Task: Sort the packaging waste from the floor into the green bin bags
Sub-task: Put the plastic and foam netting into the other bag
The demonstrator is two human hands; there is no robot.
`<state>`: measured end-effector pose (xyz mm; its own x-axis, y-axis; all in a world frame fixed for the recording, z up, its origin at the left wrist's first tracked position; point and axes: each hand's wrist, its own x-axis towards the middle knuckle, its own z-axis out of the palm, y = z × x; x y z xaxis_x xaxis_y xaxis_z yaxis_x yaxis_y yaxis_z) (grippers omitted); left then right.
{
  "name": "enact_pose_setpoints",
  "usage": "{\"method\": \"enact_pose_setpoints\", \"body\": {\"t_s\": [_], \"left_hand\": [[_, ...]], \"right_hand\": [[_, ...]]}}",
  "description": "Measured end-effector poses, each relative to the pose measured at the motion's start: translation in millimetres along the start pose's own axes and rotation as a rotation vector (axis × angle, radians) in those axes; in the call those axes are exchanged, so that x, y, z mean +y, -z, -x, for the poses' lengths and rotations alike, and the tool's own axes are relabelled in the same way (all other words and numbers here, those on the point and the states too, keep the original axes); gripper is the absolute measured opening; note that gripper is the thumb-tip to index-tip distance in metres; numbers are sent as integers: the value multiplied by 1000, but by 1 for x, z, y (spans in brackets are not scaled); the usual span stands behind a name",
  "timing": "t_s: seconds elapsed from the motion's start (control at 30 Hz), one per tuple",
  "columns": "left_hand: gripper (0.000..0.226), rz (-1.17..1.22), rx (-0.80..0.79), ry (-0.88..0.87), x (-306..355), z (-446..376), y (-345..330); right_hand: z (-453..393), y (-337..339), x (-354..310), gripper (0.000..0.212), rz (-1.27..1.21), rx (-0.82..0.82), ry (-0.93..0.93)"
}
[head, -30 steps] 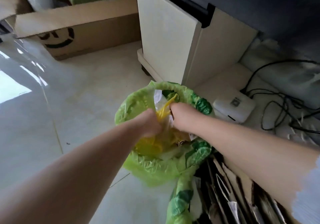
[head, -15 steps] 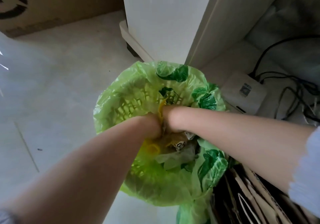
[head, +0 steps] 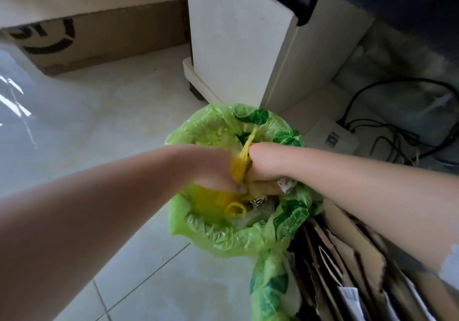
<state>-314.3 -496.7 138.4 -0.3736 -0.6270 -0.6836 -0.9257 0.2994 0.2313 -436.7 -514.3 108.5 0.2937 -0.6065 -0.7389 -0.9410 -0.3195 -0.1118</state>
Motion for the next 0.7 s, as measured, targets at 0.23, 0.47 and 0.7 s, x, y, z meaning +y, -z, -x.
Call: {"method": "enact_pose_setpoints", "body": {"t_s": [0.23, 0.47, 0.7], "left_hand": [[75, 104, 362, 58, -3, 41, -13], [68, 208, 492, -5, -8, 56, -31], [58, 307, 562, -57, -23, 23, -21]], "right_hand": [[32, -3, -6, 42, -317, 551, -216], [34, -2, -9, 25, -184, 763, -214], [20, -2, -7, 21, -239, 799, -106]]}}
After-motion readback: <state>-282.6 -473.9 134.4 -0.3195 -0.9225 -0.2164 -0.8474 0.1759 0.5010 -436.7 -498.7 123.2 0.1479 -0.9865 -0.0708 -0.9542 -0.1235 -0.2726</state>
